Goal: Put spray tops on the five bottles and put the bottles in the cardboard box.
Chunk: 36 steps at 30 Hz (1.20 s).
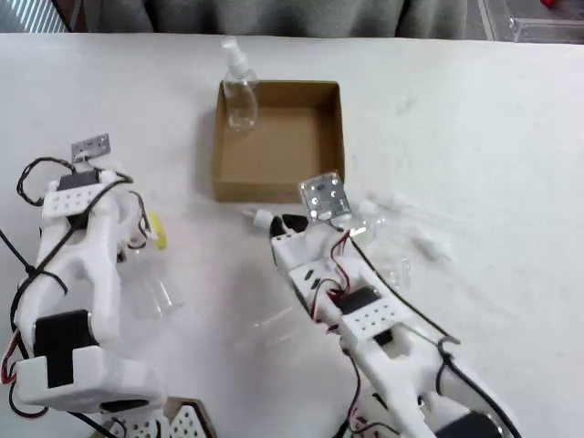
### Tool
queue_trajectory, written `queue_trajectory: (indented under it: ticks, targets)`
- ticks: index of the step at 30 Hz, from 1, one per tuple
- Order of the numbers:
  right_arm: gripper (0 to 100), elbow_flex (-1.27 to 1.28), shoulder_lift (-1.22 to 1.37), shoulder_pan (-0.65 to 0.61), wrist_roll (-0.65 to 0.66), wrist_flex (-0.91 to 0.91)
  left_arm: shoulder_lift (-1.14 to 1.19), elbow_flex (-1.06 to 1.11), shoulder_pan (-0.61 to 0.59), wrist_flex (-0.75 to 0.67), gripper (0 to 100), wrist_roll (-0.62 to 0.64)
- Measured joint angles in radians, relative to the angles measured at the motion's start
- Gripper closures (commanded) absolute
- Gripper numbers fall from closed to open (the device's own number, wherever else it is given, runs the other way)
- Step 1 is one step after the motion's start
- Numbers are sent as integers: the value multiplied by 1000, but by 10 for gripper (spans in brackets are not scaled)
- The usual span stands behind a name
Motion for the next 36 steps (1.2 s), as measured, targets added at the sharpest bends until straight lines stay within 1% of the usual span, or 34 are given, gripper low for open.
queue_trajectory:
  ticks: [7,15,27,36]
  targets:
    - [972,-123,216,0,0,-35,0,0,0,0,917,0]
    - [972,-238,382,0,-2,-35,0,0,0,0,917,0]
    - [972,-307,408,3,-2,-35,0,0,0,0,917,0]
    - [972,-310,408,3,-2,-34,0,0,0,0,917,0]
